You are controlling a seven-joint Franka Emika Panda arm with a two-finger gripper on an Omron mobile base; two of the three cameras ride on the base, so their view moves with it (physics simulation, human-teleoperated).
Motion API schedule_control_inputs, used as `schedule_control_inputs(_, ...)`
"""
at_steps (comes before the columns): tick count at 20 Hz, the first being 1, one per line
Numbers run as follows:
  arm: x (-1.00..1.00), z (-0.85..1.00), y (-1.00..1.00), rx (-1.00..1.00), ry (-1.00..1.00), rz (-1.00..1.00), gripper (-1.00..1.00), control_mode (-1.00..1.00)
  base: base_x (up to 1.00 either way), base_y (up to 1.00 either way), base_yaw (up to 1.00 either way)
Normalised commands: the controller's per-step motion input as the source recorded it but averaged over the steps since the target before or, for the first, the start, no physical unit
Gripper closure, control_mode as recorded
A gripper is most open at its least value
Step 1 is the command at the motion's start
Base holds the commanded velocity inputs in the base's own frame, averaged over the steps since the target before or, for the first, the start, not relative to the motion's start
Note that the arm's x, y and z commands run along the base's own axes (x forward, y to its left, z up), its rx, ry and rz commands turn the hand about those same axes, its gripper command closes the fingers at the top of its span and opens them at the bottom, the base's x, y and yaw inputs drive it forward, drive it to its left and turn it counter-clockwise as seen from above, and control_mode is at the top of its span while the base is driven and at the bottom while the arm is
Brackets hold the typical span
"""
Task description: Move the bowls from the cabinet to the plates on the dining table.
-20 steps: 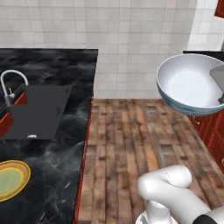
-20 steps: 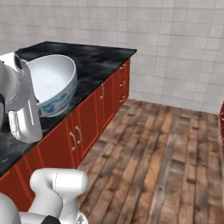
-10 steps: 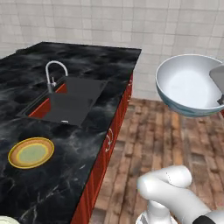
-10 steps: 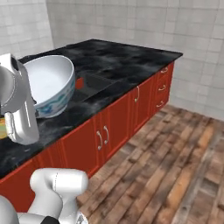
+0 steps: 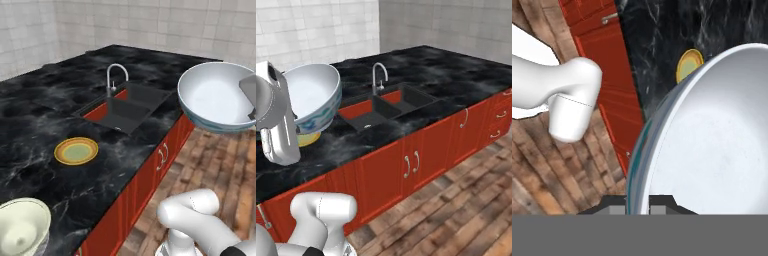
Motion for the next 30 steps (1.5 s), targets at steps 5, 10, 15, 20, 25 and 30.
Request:
schedule_control_inputs(5, 0.00, 0.00, 0.00, 0.00, 0.00, 0.00, 1.00, 1.00, 0.13, -0.03, 0.49)
schedule_control_inputs(10, 0.00, 0.00, 0.00, 0.00, 0.00, 0.00, 1.00, 1.00, 0.24, -0.06, 0.46)
schedule_control_inputs(15, 0.00, 0.00, 0.00, 0.00, 0.00, 0.00, 1.00, 1.00, 0.48, -0.13, 0.39)
schedule_control_inputs(20, 0.00, 0.00, 0.00, 0.00, 0.00, 0.00, 1.00, 1.00, 0.50, -0.15, 0.37)
schedule_control_inputs(25, 0.00, 0.00, 0.00, 0.00, 0.00, 0.00, 1.00, 1.00, 0.56, -0.18, 0.34)
schedule_control_inputs(30, 0.00, 0.00, 0.00, 0.00, 0.00, 0.00, 1.00, 1.00, 0.53, -0.25, 0.32)
